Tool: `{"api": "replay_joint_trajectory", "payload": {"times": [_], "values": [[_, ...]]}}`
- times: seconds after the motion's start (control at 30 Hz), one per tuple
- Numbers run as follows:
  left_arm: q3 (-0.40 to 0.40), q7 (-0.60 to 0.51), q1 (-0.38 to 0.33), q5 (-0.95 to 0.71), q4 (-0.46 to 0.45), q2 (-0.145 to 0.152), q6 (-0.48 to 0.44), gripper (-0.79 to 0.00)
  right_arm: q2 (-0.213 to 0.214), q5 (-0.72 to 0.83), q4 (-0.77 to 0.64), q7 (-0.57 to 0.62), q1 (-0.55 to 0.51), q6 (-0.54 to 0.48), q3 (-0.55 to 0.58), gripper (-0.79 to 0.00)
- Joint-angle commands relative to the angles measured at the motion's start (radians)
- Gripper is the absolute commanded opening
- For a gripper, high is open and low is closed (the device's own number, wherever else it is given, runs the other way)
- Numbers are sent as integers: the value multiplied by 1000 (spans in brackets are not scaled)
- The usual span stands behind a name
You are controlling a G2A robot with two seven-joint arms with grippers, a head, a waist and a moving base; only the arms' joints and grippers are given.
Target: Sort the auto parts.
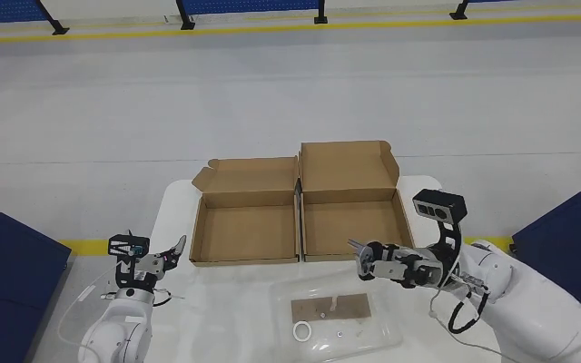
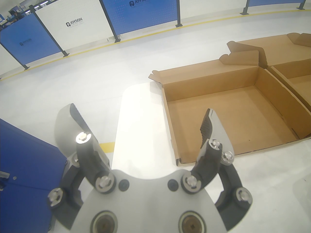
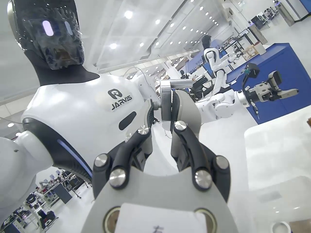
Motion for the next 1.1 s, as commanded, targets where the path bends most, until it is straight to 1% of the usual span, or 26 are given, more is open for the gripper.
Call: {"api": "replay_joint_trajectory", "payload": {"times": [0.0,0.13,0.2,0.23,0.3,0.47,0.7,0.97,1.07], "values": [[0,0,0,0,0,0,0,0,0,0,0,0,0,0,0,-785],[0,0,0,0,0,0,0,0,0,0,0,0,0,0,0,-785],[0,0,0,0,0,0,0,0,-6,21,-38,-26,-3,0,3,-785],[0,0,0,0,0,0,0,0,-11,45,-59,-30,-3,0,7,-785],[0,0,0,0,0,0,0,0,-21,90,-83,-1,2,0,13,-785],[0,0,0,0,0,0,0,0,-51,194,-151,3,32,4,10,-785],[0,0,0,0,0,0,0,0,-96,394,-182,81,84,81,19,-785],[0,0,0,0,0,0,0,0,-96,394,-182,81,84,81,19,-785],[0,0,0,0,0,0,0,0,-104,431,-209,36,59,99,18,-785]]}}
